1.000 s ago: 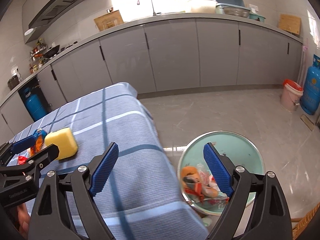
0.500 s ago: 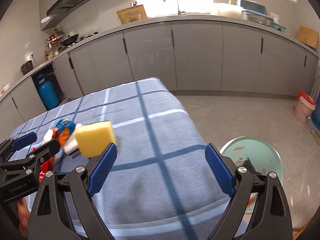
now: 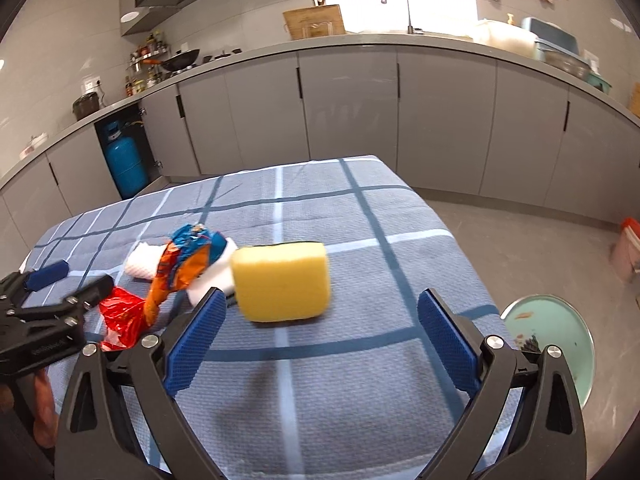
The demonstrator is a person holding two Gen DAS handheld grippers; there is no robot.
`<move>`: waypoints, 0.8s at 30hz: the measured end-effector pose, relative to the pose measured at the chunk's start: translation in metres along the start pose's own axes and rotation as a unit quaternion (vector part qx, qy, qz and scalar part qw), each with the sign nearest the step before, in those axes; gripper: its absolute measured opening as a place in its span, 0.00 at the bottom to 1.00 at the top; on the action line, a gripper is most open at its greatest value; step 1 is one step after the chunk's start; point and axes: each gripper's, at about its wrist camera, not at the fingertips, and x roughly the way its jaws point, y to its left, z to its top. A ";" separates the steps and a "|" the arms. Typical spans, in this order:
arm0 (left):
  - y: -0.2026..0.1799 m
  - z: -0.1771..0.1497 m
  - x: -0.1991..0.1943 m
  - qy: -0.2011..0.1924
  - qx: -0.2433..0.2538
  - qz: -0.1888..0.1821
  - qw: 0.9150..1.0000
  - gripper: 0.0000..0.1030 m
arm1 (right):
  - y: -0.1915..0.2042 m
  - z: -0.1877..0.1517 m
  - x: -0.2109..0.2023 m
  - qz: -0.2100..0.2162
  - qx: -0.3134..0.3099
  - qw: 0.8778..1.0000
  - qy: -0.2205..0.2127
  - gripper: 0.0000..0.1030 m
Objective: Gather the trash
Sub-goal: 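Grasp the orange-blue wrapper with the left gripper while the right grasps the yellow sponge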
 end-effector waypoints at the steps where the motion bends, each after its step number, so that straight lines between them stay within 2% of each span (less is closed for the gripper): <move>1: 0.002 -0.001 0.003 0.006 -0.003 0.001 1.000 0.88 | 0.001 0.000 0.000 0.001 -0.001 1.000 0.000 0.92; 9: -0.011 -0.008 0.014 0.027 0.013 -0.024 0.999 0.88 | 0.003 -0.002 0.005 0.003 -0.002 1.000 0.006 0.93; 14: -0.018 -0.012 0.023 0.044 0.024 -0.023 0.998 0.88 | 0.002 -0.003 0.009 0.005 -0.002 1.000 0.009 0.94; 21: -0.037 -0.008 0.026 0.040 0.064 -0.021 0.997 0.86 | -0.001 -0.006 0.014 0.007 0.001 1.000 0.015 0.94; 22: -0.039 -0.007 0.028 0.043 0.068 -0.022 0.996 0.79 | -0.001 -0.007 0.014 0.008 0.000 1.000 0.015 0.94; 23: -0.039 -0.008 0.030 0.046 0.071 -0.022 0.996 0.65 | -0.001 -0.007 0.014 0.007 -0.001 1.000 0.014 0.94; 24: -0.040 -0.009 0.032 0.053 0.072 -0.028 0.996 0.62 | -0.002 -0.007 0.014 0.007 -0.001 1.000 0.014 0.94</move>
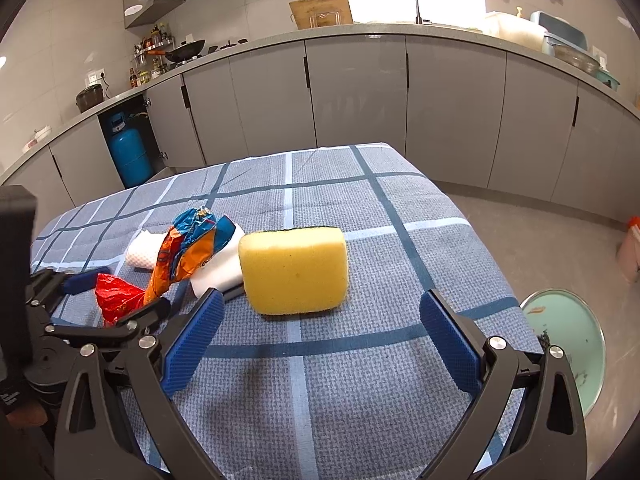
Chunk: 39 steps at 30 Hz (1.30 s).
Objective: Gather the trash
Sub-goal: 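Grasp the orange-blue wrapper with the left gripper while the right grasps the yellow sponge, then lift the wrapper and yellow sponge toward the green basin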
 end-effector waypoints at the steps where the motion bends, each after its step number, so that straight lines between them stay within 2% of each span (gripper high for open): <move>1: 0.000 -0.001 0.000 0.000 -0.001 -0.003 1.000 0.60 | -0.001 0.000 0.001 0.000 0.001 1.000 0.000 0.94; 2: -0.001 -0.001 -0.001 -0.002 0.001 -0.004 1.000 0.49 | -0.002 0.000 0.002 0.000 0.004 1.000 0.001 0.94; 5: 0.001 -0.003 -0.008 -0.010 0.001 -0.010 1.000 0.32 | -0.004 0.000 0.003 0.001 0.007 1.000 0.001 0.94; 8: 0.009 -0.003 -0.016 -0.015 -0.011 -0.017 1.000 0.22 | -0.001 0.002 0.003 0.002 0.003 1.000 -0.001 0.94; 10: 0.017 -0.004 -0.022 -0.021 -0.021 -0.016 0.999 0.18 | 0.002 0.006 0.005 0.004 -0.001 1.000 -0.002 0.94; 15: 0.025 -0.002 -0.032 -0.037 -0.031 -0.005 0.999 0.17 | 0.012 0.018 0.014 0.009 -0.016 1.000 -0.008 0.94; 19: 0.031 0.000 -0.033 -0.048 -0.038 0.029 0.998 0.17 | 0.012 0.028 0.026 0.012 -0.009 1.000 -0.007 0.94; 26: 0.042 0.007 -0.016 -0.044 -0.050 0.058 0.996 0.17 | 0.008 0.040 0.057 0.031 0.007 0.999 0.022 0.94; 31: 0.044 0.007 -0.012 -0.042 -0.051 0.060 0.996 0.17 | 0.001 0.040 0.071 0.042 0.027 0.998 0.044 0.93; 32: 0.042 0.007 -0.012 -0.042 -0.050 0.060 0.996 0.17 | 0.000 0.039 0.073 0.046 0.030 0.997 0.049 0.91; 35: 0.039 0.006 -0.011 -0.042 -0.047 0.059 0.996 0.17 | -0.002 0.035 0.080 0.068 0.039 0.994 0.073 0.69; 39: 0.037 0.005 -0.014 -0.043 -0.046 0.057 0.996 0.17 | -0.004 0.031 0.070 0.078 0.043 0.994 0.064 0.63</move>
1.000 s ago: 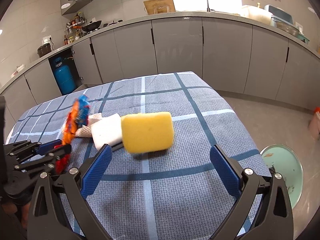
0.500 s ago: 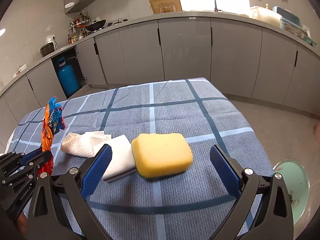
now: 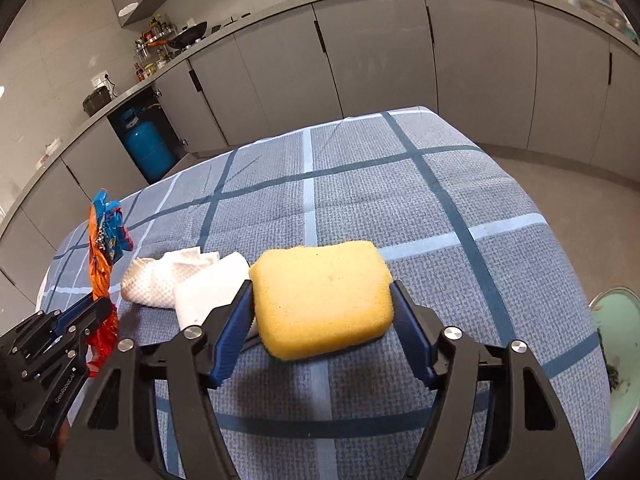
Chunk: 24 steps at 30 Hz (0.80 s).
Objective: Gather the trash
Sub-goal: 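Lift the wrapper and yellow sponge toward the green basin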
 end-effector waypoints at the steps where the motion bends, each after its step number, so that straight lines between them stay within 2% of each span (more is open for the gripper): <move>1: -0.001 0.001 -0.001 0.000 -0.001 0.000 1.000 0.17 | 0.000 -0.001 -0.003 0.000 -0.001 1.000 -0.003 0.63; 13: -0.015 0.007 -0.025 0.000 0.007 -0.020 1.000 0.17 | 0.009 -0.011 -0.059 -0.028 -0.027 0.997 -0.064 0.63; 24: -0.044 0.015 -0.049 -0.017 0.030 -0.030 0.999 0.17 | -0.007 -0.018 -0.094 -0.037 -0.018 0.995 -0.088 0.63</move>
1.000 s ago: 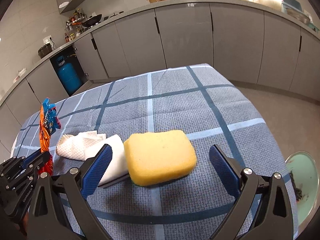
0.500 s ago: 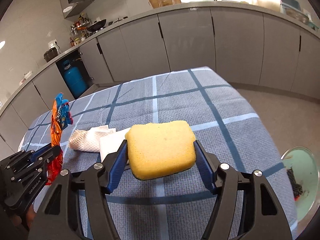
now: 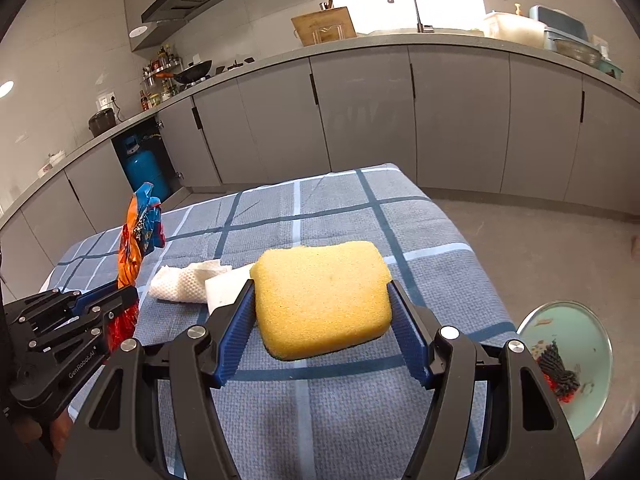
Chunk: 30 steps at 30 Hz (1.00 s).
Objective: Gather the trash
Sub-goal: 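Lift the wrapper and yellow sponge toward the green basin, then carry the wrapper and yellow sponge over the green basin and release both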
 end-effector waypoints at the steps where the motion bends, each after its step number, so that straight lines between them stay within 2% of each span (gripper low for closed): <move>1: -0.003 0.001 -0.001 -0.001 0.002 -0.001 1.000 0.17 | -0.004 -0.001 -0.003 -0.002 0.003 1.000 -0.002 0.63; 13: -0.059 0.011 -0.014 -0.015 0.049 -0.031 0.998 0.17 | -0.048 -0.007 -0.033 -0.026 0.035 0.999 -0.019 0.63; 30: -0.127 0.022 -0.019 -0.028 0.108 -0.070 0.991 0.17 | -0.106 -0.023 -0.051 -0.062 0.083 0.994 -0.024 0.63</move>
